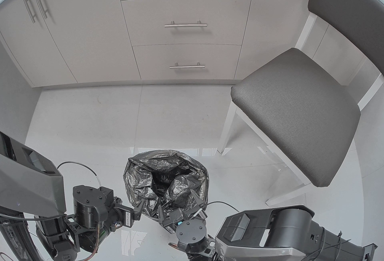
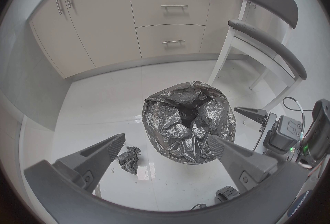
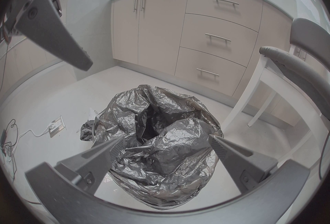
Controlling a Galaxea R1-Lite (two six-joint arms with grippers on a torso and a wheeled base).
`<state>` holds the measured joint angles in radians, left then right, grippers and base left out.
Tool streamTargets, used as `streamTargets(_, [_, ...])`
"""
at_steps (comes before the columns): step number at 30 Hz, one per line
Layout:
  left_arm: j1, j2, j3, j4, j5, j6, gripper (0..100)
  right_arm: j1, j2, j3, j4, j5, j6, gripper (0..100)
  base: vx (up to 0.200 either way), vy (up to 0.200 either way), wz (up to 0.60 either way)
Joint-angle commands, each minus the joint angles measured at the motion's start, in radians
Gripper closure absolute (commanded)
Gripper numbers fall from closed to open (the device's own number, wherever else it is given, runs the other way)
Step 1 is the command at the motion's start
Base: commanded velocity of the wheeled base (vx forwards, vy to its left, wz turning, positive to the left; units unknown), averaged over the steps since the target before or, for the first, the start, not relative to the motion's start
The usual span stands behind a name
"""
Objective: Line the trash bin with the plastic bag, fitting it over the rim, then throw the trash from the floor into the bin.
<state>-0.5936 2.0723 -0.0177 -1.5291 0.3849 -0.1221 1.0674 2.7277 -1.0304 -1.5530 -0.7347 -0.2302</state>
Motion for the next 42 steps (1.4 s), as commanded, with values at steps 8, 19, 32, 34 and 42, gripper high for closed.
streamTargets(8, [0.000, -0.003, 0.013, 0.000, 0.003, -0.001, 0, -0.004, 0.032, -0.013, -0.018, 0.000, 0.000, 0, 0.000, 0.000, 0.00])
streamTargets(19, [0.000, -0.001, 0.012, 0.000, 0.003, -0.001, 0, -0.060, 0.037, -0.123, -0.018, -0.011, -0.009, 0, 0.000, 0.000, 0.00])
streamTargets(32, [0.000, -0.001, 0.013, 0.000, 0.003, -0.001, 0, -0.162, 0.000, -0.145, -0.018, -0.014, -0.043, 0, 0.000, 0.000, 0.00])
streamTargets(34, [0.000, -0.001, 0.013, 0.000, 0.003, -0.001, 0, -0.181, 0.000, -0.149, -0.018, -0.014, -0.043, 0, 0.000, 0.000, 0.00])
streamTargets(42, [0.000, -0.001, 0.012, 0.000, 0.003, -0.001, 0, -0.234, 0.030, -0.169, -0.018, -0.014, -0.052, 0, 0.000, 0.000, 0.00])
